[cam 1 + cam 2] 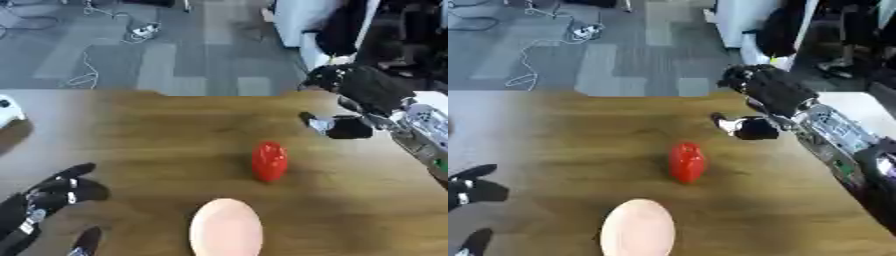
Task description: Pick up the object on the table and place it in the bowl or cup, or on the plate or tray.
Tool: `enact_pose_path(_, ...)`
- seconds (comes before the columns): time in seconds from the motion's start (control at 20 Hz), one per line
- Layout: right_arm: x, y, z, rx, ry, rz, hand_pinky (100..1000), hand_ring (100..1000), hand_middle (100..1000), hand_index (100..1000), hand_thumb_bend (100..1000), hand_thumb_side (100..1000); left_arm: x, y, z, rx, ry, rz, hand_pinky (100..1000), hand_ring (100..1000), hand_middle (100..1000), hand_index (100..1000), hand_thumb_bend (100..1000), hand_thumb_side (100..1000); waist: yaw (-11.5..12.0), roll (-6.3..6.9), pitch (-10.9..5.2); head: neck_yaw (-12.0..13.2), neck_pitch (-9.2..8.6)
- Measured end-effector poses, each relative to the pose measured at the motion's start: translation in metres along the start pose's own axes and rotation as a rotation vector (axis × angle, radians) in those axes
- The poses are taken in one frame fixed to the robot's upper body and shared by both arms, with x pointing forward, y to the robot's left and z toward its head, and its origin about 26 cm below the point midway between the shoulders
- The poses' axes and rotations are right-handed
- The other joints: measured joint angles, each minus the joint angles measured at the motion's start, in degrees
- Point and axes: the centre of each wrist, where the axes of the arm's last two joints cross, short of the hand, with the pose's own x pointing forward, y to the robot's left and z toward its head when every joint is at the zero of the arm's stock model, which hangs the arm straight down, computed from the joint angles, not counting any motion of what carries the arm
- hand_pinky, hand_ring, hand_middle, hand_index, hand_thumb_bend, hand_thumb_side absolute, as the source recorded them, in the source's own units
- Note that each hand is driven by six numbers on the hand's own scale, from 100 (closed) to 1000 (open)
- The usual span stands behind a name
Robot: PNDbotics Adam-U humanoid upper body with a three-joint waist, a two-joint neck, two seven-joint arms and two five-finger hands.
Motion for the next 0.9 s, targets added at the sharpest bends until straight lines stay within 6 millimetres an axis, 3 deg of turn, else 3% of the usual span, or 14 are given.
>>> enact_pose_path(0.25, 0.008, -0.004, -0.008, -0.01, -0.021, -0.017, 784, 819, 841, 870, 371, 859, -0.001, -0.003, -0.003, -0.015, -0.002, -0.007, 830, 1000, 740, 821, 100, 782, 0.2, 0.05, 0.11, -0.7, -0.02)
enact_pose_path(0.65, 0.02, 0.01, -0.016, 0.046, -0.045, -0.042, 779, 818, 843, 879, 366, 857, -0.002, -0.011, -0.011, -0.04, -0.014, -0.004, 830, 1000, 739, 821, 100, 783, 0.5, -0.28, 0.37, -1.0, -0.02)
enact_pose_path(0.9, 0.038, 0.004, -0.02, 0.032, -0.113, -0.033, 779, 817, 846, 880, 358, 858, -0.003, -0.014, -0.012, -0.05, -0.012, -0.005, 831, 1000, 740, 821, 100, 780, 0.5, -0.8, 0.37, -1.0, -0.01)
